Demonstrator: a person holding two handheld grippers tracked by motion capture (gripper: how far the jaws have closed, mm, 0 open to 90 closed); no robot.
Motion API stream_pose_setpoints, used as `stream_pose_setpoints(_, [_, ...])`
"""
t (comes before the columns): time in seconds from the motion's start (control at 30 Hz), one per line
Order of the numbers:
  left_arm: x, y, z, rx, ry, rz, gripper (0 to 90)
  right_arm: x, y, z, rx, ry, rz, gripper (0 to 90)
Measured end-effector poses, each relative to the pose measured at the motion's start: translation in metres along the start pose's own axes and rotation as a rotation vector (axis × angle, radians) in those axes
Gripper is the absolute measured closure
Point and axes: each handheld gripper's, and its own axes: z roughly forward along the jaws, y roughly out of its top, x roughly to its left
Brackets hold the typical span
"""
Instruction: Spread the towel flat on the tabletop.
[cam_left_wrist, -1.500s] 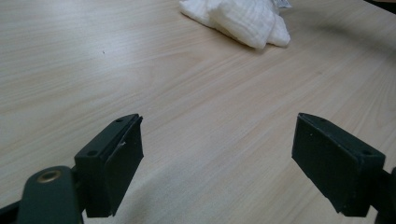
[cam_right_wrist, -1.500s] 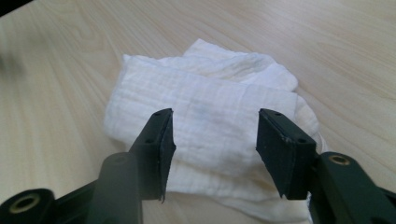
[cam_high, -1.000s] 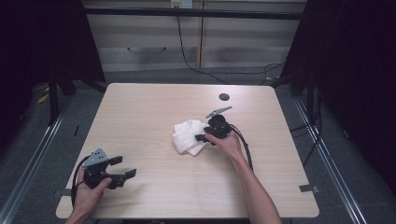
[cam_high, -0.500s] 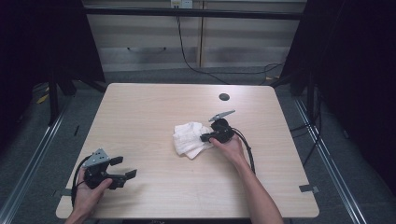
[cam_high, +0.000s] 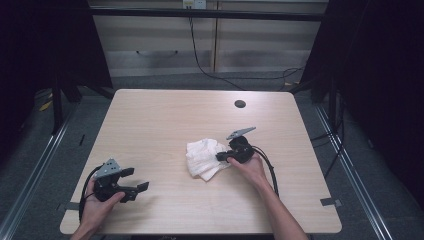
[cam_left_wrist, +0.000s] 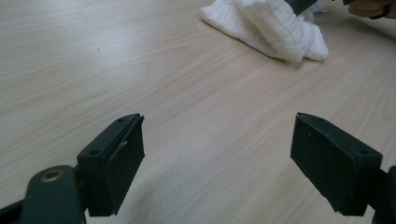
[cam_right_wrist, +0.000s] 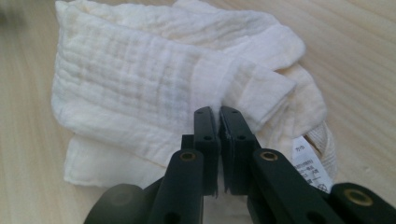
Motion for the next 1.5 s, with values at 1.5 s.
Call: stream_pose_setpoints(1.5, [-0.006,0.007,0.009,0.025,0.021,0.010,30.8,0.054,-0.040,-0.063,-0.104,0.052,-0.055,71.2])
